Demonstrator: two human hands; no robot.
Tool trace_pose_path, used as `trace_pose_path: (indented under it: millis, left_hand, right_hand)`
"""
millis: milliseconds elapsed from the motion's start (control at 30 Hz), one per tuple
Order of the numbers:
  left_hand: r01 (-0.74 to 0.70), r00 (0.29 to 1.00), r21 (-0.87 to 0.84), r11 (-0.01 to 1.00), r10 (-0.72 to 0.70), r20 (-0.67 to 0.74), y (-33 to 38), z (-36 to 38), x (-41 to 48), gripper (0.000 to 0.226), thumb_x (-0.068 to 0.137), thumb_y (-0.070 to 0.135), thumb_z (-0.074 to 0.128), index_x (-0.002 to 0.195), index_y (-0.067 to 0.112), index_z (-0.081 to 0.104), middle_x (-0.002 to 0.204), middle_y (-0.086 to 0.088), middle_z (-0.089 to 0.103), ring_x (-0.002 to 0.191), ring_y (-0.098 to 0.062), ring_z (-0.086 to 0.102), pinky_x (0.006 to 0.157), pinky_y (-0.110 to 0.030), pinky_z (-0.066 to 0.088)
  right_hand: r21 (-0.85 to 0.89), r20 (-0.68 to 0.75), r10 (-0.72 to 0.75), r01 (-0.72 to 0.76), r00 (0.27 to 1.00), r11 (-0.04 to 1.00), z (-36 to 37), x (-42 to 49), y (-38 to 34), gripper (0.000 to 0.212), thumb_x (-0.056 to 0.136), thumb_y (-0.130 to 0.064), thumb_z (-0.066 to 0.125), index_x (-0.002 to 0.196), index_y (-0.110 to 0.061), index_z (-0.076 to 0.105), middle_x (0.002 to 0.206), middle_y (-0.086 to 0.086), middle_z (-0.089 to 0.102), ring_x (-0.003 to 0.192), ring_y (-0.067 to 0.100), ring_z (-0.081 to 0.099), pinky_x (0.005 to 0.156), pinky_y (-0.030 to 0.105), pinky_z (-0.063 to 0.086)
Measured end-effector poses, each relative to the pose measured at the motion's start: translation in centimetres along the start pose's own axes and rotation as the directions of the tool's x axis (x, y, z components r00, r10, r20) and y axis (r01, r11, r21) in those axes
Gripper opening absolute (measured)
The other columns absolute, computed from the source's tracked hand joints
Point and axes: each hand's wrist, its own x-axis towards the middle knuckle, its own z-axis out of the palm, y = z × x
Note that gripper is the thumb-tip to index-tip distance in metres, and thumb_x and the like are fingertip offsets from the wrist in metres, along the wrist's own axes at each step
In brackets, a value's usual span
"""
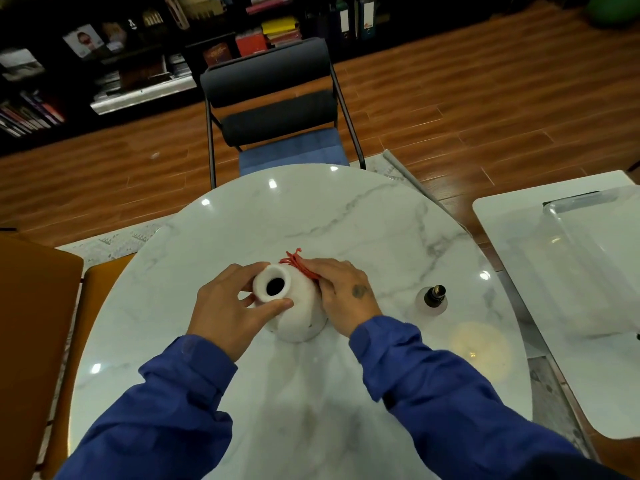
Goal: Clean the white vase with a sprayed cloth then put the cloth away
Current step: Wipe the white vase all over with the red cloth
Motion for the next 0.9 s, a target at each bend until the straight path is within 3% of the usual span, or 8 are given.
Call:
trace_pose_path:
  millis: [133, 267, 400, 500, 567, 633, 767, 900]
  left_hand:
    - [-0.001, 1.000, -0.005, 1.000, 0.001, -0.007, 0.1, 0.0, -0.1, 0.051, 0.061, 0.030, 0.086, 0.108, 0.029, 0.066, 0.096, 0.011, 0.064, 0.092, -0.005, 0.062, 0.074, -0.015, 0.052]
    - [-0.002, 1.000, -0.003, 1.000, 0.002, -0.004, 0.0, 0.0, -0.1, 0.050, 0.062, 0.031, 0.085, 0.108, 0.028, 0.066, 0.095, 0.013, 0.063, 0.092, -0.004, 0.061, 0.074, -0.015, 0.053]
    - [-0.003, 1.000, 0.028, 1.000, 0.003, 0.001, 0.0, 0.1, 0.0, 0.052, 0.062, 0.032, 0.085, 0.111, 0.025, 0.066, 0.097, 0.010, 0.063, 0.091, -0.003, 0.061, 0.070, -0.009, 0.049]
    - [-0.006, 1.000, 0.047, 0.999, 0.006, 0.005, 0.1, 0.0, -0.1, 0.052, 0.063, 0.033, 0.084, 0.111, 0.026, 0.066, 0.098, 0.011, 0.063, 0.091, -0.002, 0.061, 0.069, -0.007, 0.047]
    - [-0.013, 1.000, 0.051, 0.999, 0.012, 0.009, 0.1, 0.0, -0.1, 0.052, 0.063, 0.034, 0.084, 0.111, 0.027, 0.066, 0.098, 0.011, 0.063, 0.091, -0.002, 0.061, 0.069, -0.008, 0.047]
    - [-0.014, 1.000, 0.052, 0.999, 0.013, 0.009, 0.1, 0.0, 0.0, 0.051, 0.063, 0.033, 0.084, 0.111, 0.027, 0.066, 0.097, 0.011, 0.063, 0.092, -0.002, 0.061, 0.069, -0.008, 0.048]
    - [-0.009, 1.000, 0.062, 0.998, 0.008, 0.011, 0.2, 0.0, 0.0, 0.050, 0.064, 0.033, 0.084, 0.110, 0.028, 0.065, 0.096, 0.012, 0.062, 0.090, -0.001, 0.060, 0.068, -0.006, 0.046]
    - [-0.017, 1.000, 0.074, 0.997, 0.016, 0.014, 0.2, -0.1, 0.0, 0.050, 0.064, 0.034, 0.083, 0.110, 0.028, 0.065, 0.095, 0.014, 0.062, 0.090, 0.000, 0.060, 0.068, -0.006, 0.046]
  right_hand:
    - [-0.037, -0.037, -0.133, 0.132, 0.990, 0.991, 0.4, -1.7, -1.6, 0.044, 0.094, -0.036, 0.033, 0.130, -0.036, 0.058, 0.133, -0.023, 0.056, 0.116, -0.001, 0.041, 0.102, 0.008, 0.030]
    - [0.006, -0.186, -0.172, 0.177, 0.967, 0.984, 1.2, -3.9, 0.8, 0.039, 0.094, -0.025, 0.041, 0.125, -0.028, 0.064, 0.131, -0.019, 0.057, 0.120, 0.004, 0.048, 0.105, 0.015, 0.037]
    - [0.031, -0.095, -0.021, 0.024, 0.995, 0.999, 0.5, -1.4, 0.5, 0.038, 0.099, -0.018, 0.041, 0.128, -0.034, 0.060, 0.127, -0.017, 0.061, 0.114, 0.008, 0.050, 0.104, 0.021, 0.040]
    - [-0.040, -0.079, -0.109, 0.106, 0.991, 0.994, 0.7, -1.9, -0.1, 0.043, 0.095, -0.034, 0.034, 0.131, -0.034, 0.057, 0.133, -0.017, 0.058, 0.113, 0.005, 0.047, 0.102, 0.012, 0.034]
    - [-0.138, -0.154, -0.217, 0.197, 0.964, 0.971, 1.4, -3.8, 0.6, 0.042, 0.094, -0.027, 0.039, 0.131, -0.027, 0.059, 0.135, -0.011, 0.057, 0.113, 0.009, 0.050, 0.103, 0.017, 0.038]
    - [-0.130, -0.236, -0.261, 0.236, 0.936, 0.963, 2.2, -5.5, 2.0, 0.040, 0.093, -0.012, 0.048, 0.129, -0.024, 0.061, 0.134, -0.008, 0.059, 0.116, 0.010, 0.053, 0.103, 0.021, 0.042]
    - [0.013, -0.257, -0.086, 0.092, 0.962, 0.996, 2.1, -4.1, 2.0, 0.044, 0.095, -0.005, 0.049, 0.129, -0.030, 0.060, 0.132, -0.014, 0.060, 0.116, 0.007, 0.053, 0.103, 0.027, 0.043]
    - [-0.044, -0.252, -0.131, 0.124, 0.959, 0.991, 2.5, -3.2, 0.9, 0.045, 0.095, -0.011, 0.047, 0.133, -0.033, 0.056, 0.136, -0.016, 0.056, 0.116, 0.007, 0.050, 0.103, 0.021, 0.040]
